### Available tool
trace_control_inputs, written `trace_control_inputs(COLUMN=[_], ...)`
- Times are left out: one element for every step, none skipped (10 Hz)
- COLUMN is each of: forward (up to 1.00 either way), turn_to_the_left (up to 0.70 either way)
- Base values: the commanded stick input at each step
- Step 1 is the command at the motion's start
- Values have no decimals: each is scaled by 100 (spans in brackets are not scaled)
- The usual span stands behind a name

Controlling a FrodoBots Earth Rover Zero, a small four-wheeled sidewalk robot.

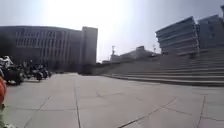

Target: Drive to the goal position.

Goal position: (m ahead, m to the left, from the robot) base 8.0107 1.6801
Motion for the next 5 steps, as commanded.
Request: trace_control_inputs(forward=[70,70,70,70,70], turn_to_the_left=[-1,-1,-1,-1,-1])
